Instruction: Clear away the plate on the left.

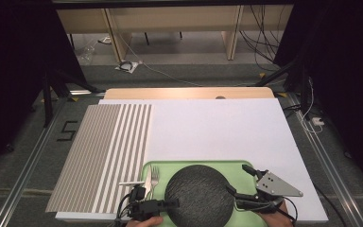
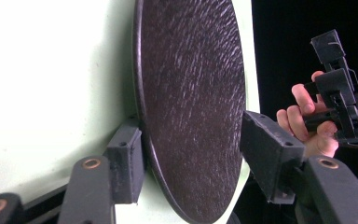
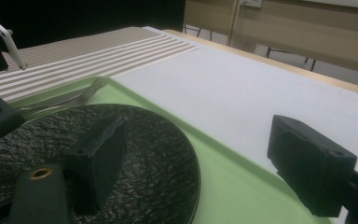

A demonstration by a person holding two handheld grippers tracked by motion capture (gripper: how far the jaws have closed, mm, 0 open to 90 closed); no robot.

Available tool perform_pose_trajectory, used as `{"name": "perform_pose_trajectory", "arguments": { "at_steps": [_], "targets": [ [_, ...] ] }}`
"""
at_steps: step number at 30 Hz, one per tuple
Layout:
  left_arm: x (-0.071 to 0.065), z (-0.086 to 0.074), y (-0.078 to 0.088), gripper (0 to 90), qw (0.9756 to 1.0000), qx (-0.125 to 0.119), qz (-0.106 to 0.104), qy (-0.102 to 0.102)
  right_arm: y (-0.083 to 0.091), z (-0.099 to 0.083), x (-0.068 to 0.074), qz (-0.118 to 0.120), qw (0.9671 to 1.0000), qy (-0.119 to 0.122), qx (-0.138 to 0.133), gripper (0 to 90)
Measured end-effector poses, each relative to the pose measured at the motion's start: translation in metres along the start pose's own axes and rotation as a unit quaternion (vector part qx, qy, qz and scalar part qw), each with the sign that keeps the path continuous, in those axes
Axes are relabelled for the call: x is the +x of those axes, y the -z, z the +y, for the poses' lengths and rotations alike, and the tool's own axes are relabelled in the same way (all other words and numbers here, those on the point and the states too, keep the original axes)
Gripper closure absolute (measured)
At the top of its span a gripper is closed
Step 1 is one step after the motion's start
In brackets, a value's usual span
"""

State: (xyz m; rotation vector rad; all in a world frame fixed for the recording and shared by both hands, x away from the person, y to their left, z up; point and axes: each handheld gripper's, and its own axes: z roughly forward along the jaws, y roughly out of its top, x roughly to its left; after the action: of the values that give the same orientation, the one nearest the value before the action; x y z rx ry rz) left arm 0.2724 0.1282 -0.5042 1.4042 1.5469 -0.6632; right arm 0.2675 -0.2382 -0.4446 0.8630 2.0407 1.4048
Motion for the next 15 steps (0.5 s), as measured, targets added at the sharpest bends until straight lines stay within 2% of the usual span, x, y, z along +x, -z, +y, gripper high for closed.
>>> {"name": "perform_pose_trajectory", "arguments": {
  "at_steps": [5, 10, 15],
  "targets": [
    [-0.001, 0.001, 0.002, 41.4, 1.0, -0.003, 0.006, -0.007, 0.0, 0.0, 0.0, 0.0, 1.0, -0.001, 0.001, 20.7],
    [-0.005, 0.004, 0.009, 40.0, 0.9992, -0.016, 0.022, -0.03, 0.0, 0.0, 0.0, 0.0, 1.0, -0.001, 0.0, 20.7],
    [-0.007, 0.007, 0.014, 40.1, 0.9969, -0.031, 0.04, -0.06, 0.0, 0.0, 0.0, 0.0, 1.0, 0.0, 0.0, 20.7]
  ]
}}
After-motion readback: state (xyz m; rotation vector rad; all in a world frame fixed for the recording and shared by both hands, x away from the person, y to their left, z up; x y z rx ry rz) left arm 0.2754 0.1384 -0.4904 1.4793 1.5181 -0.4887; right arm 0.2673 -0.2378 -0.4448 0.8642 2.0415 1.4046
